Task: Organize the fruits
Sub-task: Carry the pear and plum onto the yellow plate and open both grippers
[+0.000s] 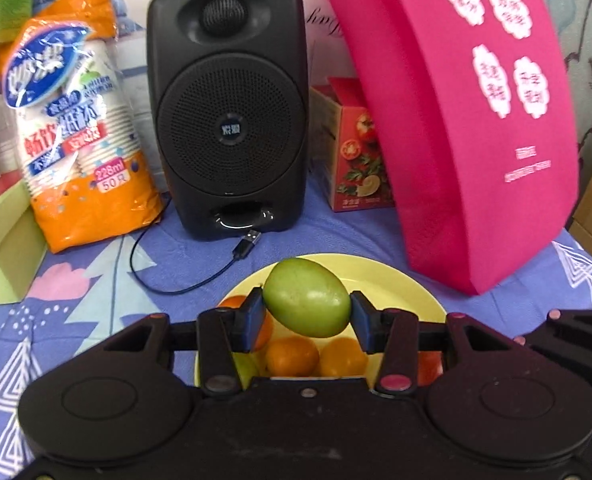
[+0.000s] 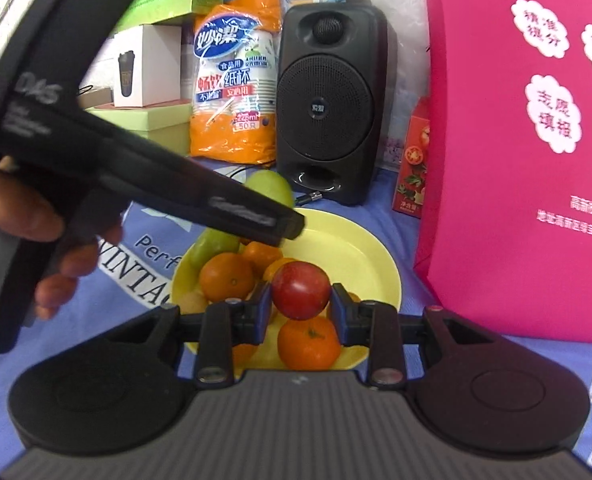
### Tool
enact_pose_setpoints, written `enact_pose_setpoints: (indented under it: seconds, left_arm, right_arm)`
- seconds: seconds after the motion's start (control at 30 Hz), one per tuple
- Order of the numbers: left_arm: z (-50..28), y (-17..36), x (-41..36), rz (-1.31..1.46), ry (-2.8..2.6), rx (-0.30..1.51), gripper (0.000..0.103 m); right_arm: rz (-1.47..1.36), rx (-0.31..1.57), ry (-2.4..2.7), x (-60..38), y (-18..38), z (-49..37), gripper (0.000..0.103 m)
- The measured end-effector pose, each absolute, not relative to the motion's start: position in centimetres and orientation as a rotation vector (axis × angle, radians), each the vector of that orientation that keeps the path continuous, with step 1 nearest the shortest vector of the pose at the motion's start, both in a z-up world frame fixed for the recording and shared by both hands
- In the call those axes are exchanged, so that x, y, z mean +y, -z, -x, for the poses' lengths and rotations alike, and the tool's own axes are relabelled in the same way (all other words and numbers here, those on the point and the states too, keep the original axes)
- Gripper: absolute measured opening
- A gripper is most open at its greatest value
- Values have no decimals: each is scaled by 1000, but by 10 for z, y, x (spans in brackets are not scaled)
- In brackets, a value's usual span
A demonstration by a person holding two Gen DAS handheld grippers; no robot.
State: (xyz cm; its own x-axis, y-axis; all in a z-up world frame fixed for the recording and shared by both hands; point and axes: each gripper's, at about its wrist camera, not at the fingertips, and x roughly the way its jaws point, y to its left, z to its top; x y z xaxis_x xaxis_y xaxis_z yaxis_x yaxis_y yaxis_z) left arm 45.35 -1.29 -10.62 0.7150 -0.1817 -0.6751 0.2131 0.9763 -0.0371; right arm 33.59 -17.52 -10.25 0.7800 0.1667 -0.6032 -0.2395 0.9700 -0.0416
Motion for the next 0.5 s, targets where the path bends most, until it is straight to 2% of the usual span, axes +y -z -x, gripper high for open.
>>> enact_pose_setpoints:
  seconds: [0.27, 0.3, 0.33, 0.37, 0.4, 0.47, 0.5]
  left_arm:
    - [-480, 126, -15, -27, 203, 780, 46]
    - [-481, 128, -15, -30, 201, 778, 46]
    - [-481, 128, -16, -33, 198, 776, 46]
    - [-479, 128, -17, -36, 195, 775, 47]
    - [-478, 128, -17, -36, 197, 778, 53]
    - [-473, 125, -17, -33, 194, 774, 58]
    - [-471, 123, -17, -31, 193, 771, 67]
  right_arm:
    - [117, 654, -216, -171, 115, -352, 31]
    - [116, 648, -211, -171, 115, -352, 33]
    - [115, 643, -208, -172, 115, -351, 42]
    - [115, 637, -206, -172, 114, -350, 46]
    - [114, 632, -207, -171, 112, -349, 46]
    - [118, 625, -207, -171, 109, -346, 46]
    - [119, 622, -204, -170, 108, -345, 46]
